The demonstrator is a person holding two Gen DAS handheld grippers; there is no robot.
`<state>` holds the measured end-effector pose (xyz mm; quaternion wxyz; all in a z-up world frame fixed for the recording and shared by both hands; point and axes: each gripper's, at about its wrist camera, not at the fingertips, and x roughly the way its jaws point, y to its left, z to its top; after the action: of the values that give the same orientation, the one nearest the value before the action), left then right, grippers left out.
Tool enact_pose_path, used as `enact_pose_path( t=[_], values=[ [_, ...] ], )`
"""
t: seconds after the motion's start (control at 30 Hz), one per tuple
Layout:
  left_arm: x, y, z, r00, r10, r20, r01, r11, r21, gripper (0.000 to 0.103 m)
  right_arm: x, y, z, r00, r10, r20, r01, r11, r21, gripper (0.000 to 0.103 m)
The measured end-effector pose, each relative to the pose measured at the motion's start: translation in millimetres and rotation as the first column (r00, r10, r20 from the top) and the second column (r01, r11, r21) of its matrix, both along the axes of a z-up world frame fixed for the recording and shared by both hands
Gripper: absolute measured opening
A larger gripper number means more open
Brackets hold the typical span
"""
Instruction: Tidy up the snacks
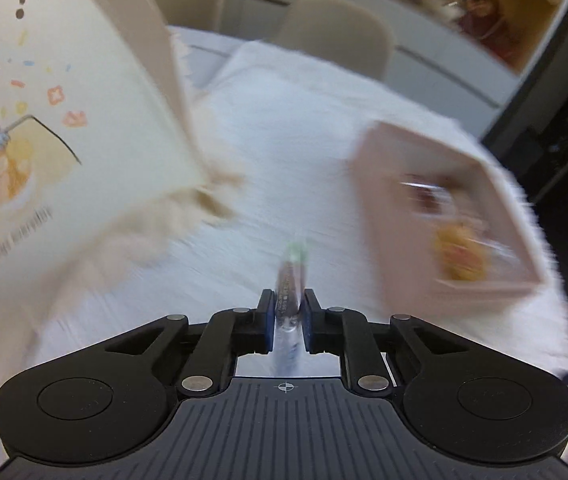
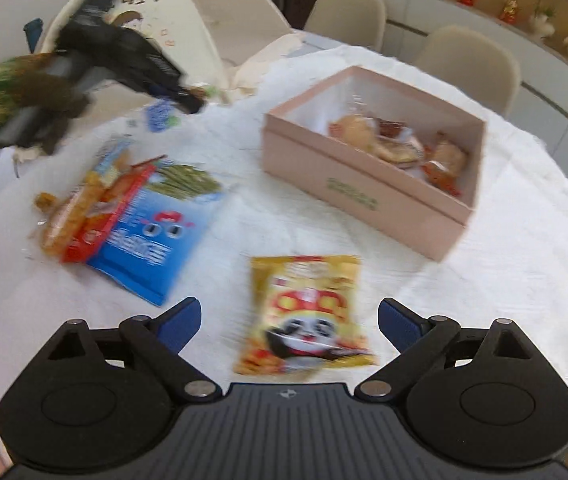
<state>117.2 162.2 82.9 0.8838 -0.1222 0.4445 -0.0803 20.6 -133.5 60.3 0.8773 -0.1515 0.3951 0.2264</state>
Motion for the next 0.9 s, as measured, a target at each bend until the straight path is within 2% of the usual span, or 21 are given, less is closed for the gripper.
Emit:
enact_pose_path(
  t=[0.1,0.23,0.3,0.37,0.47,0.53,0.63,0.7,0.8,0.87,0.9],
  values=[
    [-42.7,-32.7,13.8,0.998,-0.07,0.006,0.07,0.996,-0.058,0.018,12.0,-10.0,-4.6,0.999,-0.032,-0.034,0.033,0.999,0.037,0.096],
    [-86.5,-72.4,14.7,0.99,-0.142,-0.015,0.139,0.982,-0.131,0.018,25.4,-0.4,-22.5,0.995,-0.042,-0.086,0.046,0.998,0.044,0.096],
    [-102.6,-88.7,10.6,0.984,-0.173,-0.034,0.167,0.976,-0.141,0.018,29.9,4.4,-30.8,0.994,-0.049,-0.097,0.052,0.998,0.029,0.095],
    [-114.3,-101.1,5.0,0.982,-0.181,-0.054,0.174,0.978,-0.117,0.018,31.8,6.6,-36.2,0.993,-0.044,-0.114,0.047,0.999,0.025,0.089],
    [-117.9,-104.2,-6.1,0.986,-0.142,-0.084,0.131,0.983,-0.131,0.017,28.7,4.7,-38.5,0.992,-0.032,-0.121,0.034,0.999,0.014,0.087],
    [-118.0,-103.8,-11.9,0.989,-0.102,-0.109,0.083,0.982,-0.169,0.019,24.9,0.5,-39.0,0.993,-0.029,-0.115,0.03,1.0,0.005,0.087],
    [-116.3,-118.4,-24.4,0.988,-0.011,-0.156,-0.018,0.982,-0.187,0.021,17.6,-10.9,-38.9,0.993,-0.045,-0.106,0.043,0.999,-0.016,0.087],
    [-110.2,-138.0,-29.2,0.99,0.014,-0.141,-0.035,0.988,-0.148,0.023,10.7,-20.9,-35.5,0.995,-0.064,-0.082,0.063,0.998,-0.018,0.087],
    [-101.2,-172.4,-35.6,0.995,-0.006,-0.099,0.009,1.0,0.023,0.026,-1.6,-37.9,-26.7,0.995,-0.097,-0.039,0.097,0.995,-0.007,0.087],
    [-100.6,-192.4,-35.5,0.996,-0.058,-0.065,0.068,0.983,0.168,0.026,-9.4,-47.1,-22.0,0.993,-0.116,-0.011,0.116,0.993,-0.005,0.087],
    [-101.0,-200.0,-35.0,0.994,-0.086,-0.063,0.099,0.966,0.24,0.028,-11.9,-50.9,-21.0,0.992,-0.123,-0.001,0.123,0.992,-0.004,0.087]
  ],
)
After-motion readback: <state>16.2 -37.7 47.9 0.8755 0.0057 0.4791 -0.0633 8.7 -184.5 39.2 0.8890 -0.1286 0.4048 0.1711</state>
